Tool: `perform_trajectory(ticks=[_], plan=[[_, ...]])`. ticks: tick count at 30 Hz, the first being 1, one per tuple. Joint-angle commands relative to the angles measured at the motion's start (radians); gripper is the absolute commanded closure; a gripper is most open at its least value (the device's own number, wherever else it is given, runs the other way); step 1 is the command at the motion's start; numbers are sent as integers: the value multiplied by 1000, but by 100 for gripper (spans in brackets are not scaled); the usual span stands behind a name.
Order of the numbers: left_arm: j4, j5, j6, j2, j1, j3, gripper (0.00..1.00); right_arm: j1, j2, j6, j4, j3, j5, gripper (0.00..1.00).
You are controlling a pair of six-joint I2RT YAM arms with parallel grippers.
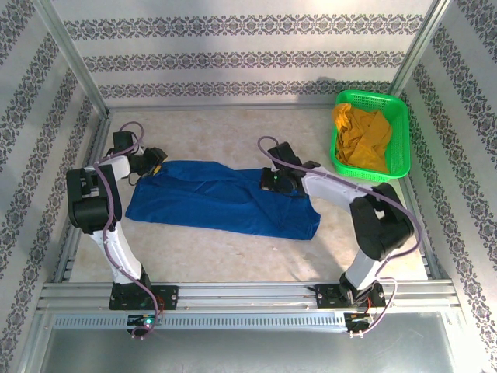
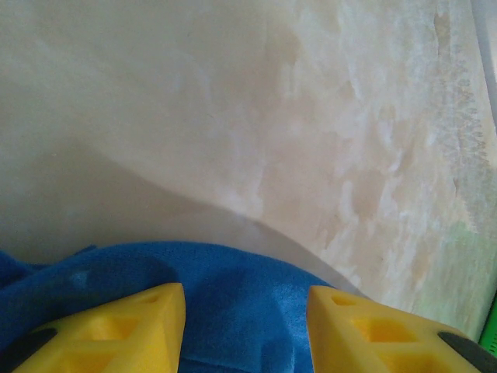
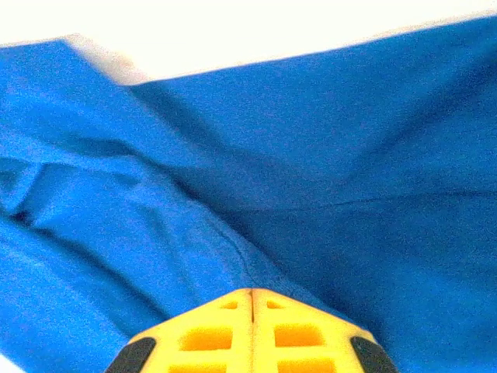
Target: Fold the inside-out t-shirt
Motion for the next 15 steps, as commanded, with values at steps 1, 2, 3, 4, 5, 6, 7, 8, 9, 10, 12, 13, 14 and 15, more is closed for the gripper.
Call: perform_trajectory(ticks=[1, 2, 3, 4, 5, 6, 7, 8, 9, 10, 12, 13, 14, 15], plan=[[-12, -5, 22, 5, -2, -3, 55, 47, -61, 36, -4, -27, 7, 100], [-11, -5, 22, 4, -2, -3, 55, 64, -73, 46, -4, -27, 11, 100], [-10, -5, 22, 4, -2, -4, 55, 80, -79, 50, -6, -20, 13, 100], [-8, -5, 21, 5, -2, -7, 55, 97, -82, 51, -11, -12, 18, 100], [-4, -5, 17, 5, -2, -10, 55, 117, -83, 61, -1, -10, 23, 100], [1, -4, 12, 6, -2, -13, 55, 140, -77, 68, 7, -3, 20, 100], [5, -3, 6, 7, -2, -15, 55, 168, -60, 66, -4, 21, 20, 100], [9, -3, 0, 7, -2, -17, 55, 199, -41, 58, -34, 48, 30, 100], [13, -1, -3, 6, -2, -19, 55, 223, -30, 56, -44, 59, 37, 100], [14, 0, -4, 4, -2, -20, 55, 248, -24, 67, -36, 57, 41, 100], [11, -2, -3, -2, -2, -24, 55, 271, -30, 98, -28, 34, 59, 100], [8, -1, 1, -6, -2, -21, 55, 265, -40, 110, -28, 19, 80, 98], [7, 0, 3, -8, -2, -21, 55, 242, -57, 122, -20, -8, 99, 80], [6, 2, 4, -10, -2, -23, 55, 208, -72, 132, -4, -33, 108, 62]])
